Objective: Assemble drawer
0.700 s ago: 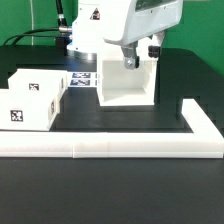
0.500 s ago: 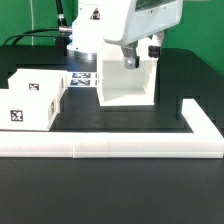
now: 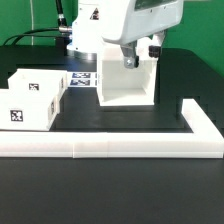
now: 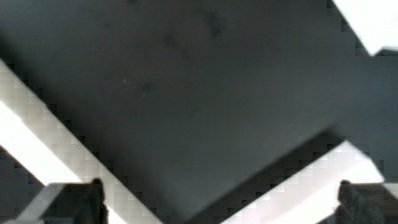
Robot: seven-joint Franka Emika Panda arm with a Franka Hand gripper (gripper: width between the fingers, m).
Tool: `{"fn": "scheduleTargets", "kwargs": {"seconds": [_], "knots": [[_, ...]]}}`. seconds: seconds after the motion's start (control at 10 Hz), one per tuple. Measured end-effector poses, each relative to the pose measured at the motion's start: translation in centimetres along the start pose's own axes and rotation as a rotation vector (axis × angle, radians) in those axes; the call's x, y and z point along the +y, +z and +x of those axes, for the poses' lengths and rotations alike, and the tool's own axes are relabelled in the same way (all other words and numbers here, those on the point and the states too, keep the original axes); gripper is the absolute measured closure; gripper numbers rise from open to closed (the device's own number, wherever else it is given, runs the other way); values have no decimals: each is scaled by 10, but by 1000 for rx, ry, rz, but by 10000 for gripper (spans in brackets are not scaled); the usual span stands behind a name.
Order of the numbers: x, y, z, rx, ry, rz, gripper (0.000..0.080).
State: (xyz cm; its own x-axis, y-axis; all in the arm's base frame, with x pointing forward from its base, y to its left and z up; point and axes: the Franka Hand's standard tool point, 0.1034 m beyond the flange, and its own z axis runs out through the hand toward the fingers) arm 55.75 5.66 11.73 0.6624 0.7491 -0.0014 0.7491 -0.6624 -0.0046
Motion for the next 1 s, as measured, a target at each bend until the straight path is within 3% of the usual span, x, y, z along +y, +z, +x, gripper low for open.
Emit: {"fn": "scheduleTargets", "kwargs": {"seconds": [0.2, 0.3, 0.4, 0.8, 1.0], "knots": [[-37, -11, -17, 33, 211, -42, 150], [-54, -16, -21, 22, 267, -42, 150], [-60, -24, -21, 20, 281, -45, 150], [-57, -18, -22, 16, 267, -41, 150], [-80, -15, -32, -3, 463, -37, 150]]}}
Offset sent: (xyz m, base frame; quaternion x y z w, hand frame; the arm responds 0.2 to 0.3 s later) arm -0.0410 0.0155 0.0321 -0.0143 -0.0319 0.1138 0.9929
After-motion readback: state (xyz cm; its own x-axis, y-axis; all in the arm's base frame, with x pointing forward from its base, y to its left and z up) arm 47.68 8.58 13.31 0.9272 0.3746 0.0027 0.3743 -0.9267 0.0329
